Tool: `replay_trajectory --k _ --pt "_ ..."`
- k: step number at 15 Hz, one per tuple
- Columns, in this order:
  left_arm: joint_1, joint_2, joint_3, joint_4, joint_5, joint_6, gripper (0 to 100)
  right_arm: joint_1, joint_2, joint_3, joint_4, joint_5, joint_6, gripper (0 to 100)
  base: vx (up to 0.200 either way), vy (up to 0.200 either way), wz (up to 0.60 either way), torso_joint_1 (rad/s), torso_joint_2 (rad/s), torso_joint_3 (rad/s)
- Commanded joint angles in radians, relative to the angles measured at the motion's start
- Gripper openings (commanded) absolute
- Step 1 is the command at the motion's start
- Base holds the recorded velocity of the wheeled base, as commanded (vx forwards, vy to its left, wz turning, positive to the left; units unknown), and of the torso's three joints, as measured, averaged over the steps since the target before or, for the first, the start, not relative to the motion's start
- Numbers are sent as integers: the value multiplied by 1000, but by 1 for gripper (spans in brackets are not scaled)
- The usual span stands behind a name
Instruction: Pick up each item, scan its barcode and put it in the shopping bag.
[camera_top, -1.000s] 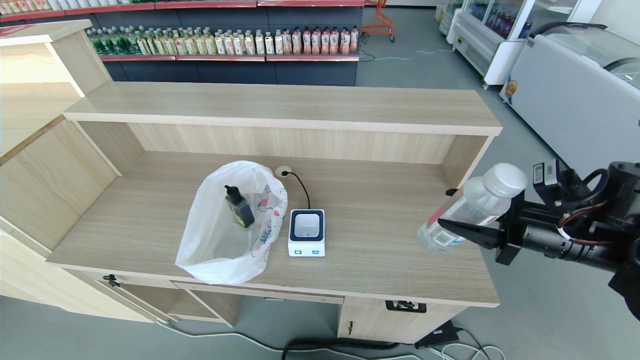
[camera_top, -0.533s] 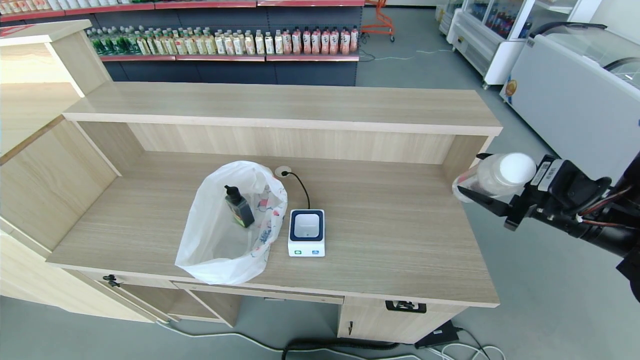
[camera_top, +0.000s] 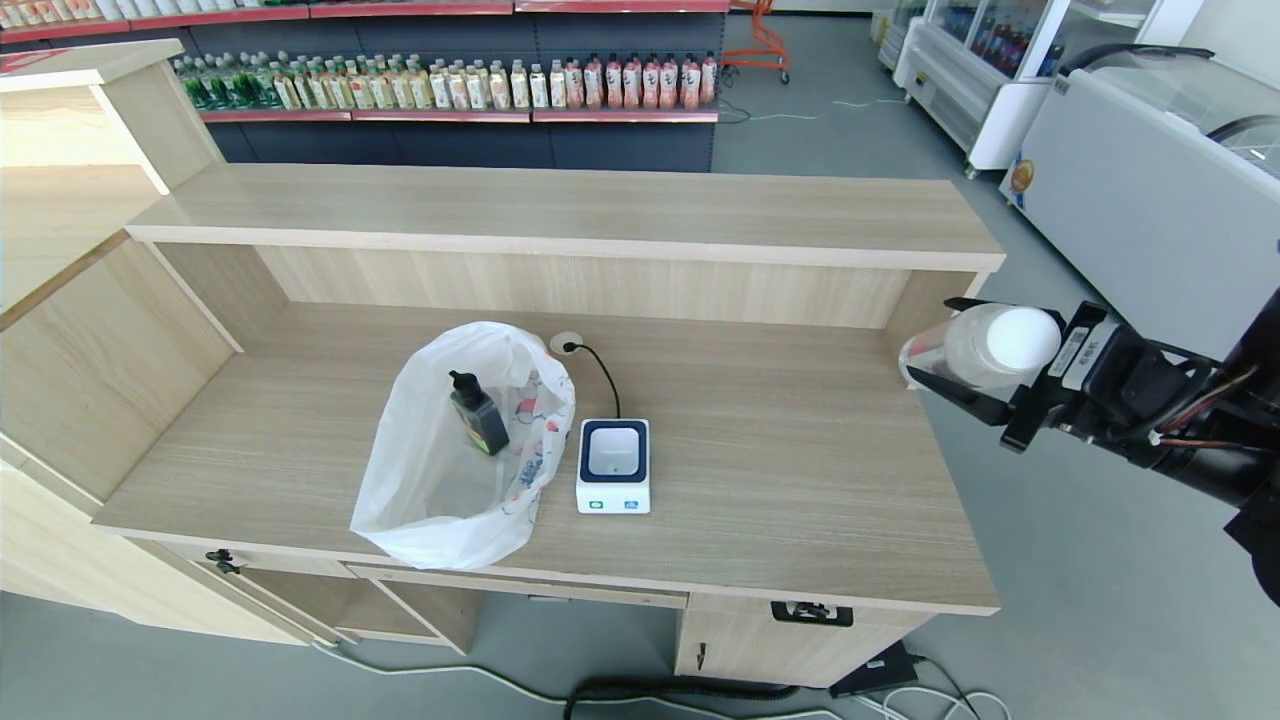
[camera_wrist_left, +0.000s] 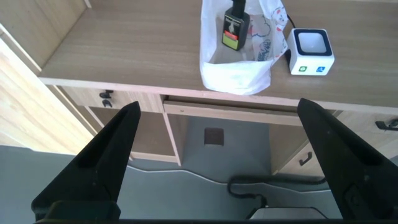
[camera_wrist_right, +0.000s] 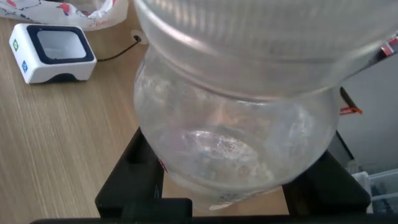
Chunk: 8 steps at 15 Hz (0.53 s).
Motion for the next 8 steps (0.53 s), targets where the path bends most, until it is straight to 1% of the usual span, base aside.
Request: replay_trajectory --k 1,6,8 --pt "0 0 0 0 0 2 100 1 3 3 0 0 -3 0 0 0 0 0 0 0" --pt "0 0 0 0 0 2 100 1 14 1 -1 1 -3 0 0 0 0 0 0 0" --pt "0 0 0 0 -1 2 100 7 25 0 -1 4 -3 0 0 200 0 0 0 2"
